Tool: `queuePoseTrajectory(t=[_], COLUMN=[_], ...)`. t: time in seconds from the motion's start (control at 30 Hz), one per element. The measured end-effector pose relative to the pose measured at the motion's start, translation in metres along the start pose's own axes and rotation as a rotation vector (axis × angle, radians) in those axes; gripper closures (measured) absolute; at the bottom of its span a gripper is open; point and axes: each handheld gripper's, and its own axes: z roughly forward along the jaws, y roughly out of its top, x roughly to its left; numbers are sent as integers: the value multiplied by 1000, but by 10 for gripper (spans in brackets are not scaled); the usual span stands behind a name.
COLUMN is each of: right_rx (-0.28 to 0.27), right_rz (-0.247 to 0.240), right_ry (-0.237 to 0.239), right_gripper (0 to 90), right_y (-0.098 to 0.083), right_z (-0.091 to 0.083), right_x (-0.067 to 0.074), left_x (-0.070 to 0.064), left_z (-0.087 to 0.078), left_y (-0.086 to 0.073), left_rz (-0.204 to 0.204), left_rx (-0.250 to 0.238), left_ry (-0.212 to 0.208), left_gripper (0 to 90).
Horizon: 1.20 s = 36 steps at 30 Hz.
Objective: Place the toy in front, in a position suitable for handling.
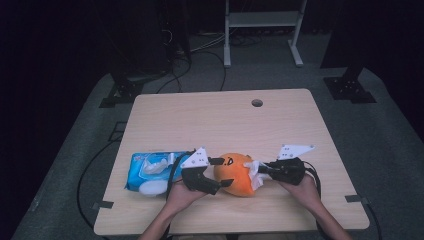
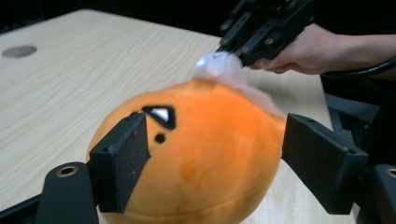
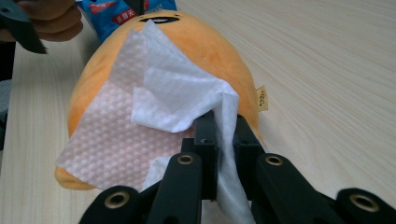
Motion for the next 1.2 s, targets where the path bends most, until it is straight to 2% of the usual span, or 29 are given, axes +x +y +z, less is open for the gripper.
queuePoseTrajectory(t=[0.07, 0.2, 0.3, 0.37, 0.4, 0.5, 0.67, 0.8, 0.87, 0.93, 1.0, 1.13, 1.2], right_rx=[-3, 3, -32, -56, -55, -28, -19, -25, -25, -30, -31, -26, -29], right_rz=[8, 9, 1, -9, -15, -52, -54, -52, -46, -39, -36, -38, -35], right_ry=[5, 1, 8, 33, 43, 51, 67, 84, 89, 89, 88, 83, 87], right_gripper=[835, 836, 836, 836, 836, 835, 835, 834, 834, 832, 831, 831, 830], right_y=[1, 5, 9, 12, 12, 11, 6, 3, 2, 2, 2, 3, 2], right_z=[1, -3, -14, -20, -21, -15, -9, -8, -7, -6, -5, -4, -3], right_x=[-1, 1, 10, 19, 22, 31, 23, 16, 13, 10, 8, 5, 4], left_x=[1, -8, -16, -20, -23, -25, -13, -2, 1, 1, -4, -13, -11], left_z=[3, 3, 0, -2, -3, -8, -5, 1, 6, 10, 11, 8, 7], left_y=[-3, -6, -7, -9, -9, -6, -1, 1, 0, -3, -4, -7, -7], left_rz=[-11, -18, -31, -38, -34, -8, -1, -23, -35, -34, -12, 26, 31], left_rx=[16, 27, 21, 13, 12, 5, 10, 25, 49, 71, 86, 88, 87], left_ry=[-3, -12, -24, -44, -53, -45, 7, 41, 39, 27, 22, 9, 25], left_gripper=[223, 229, 229, 229, 233, 241, 190, 130, 121, 123, 133, 144, 149])
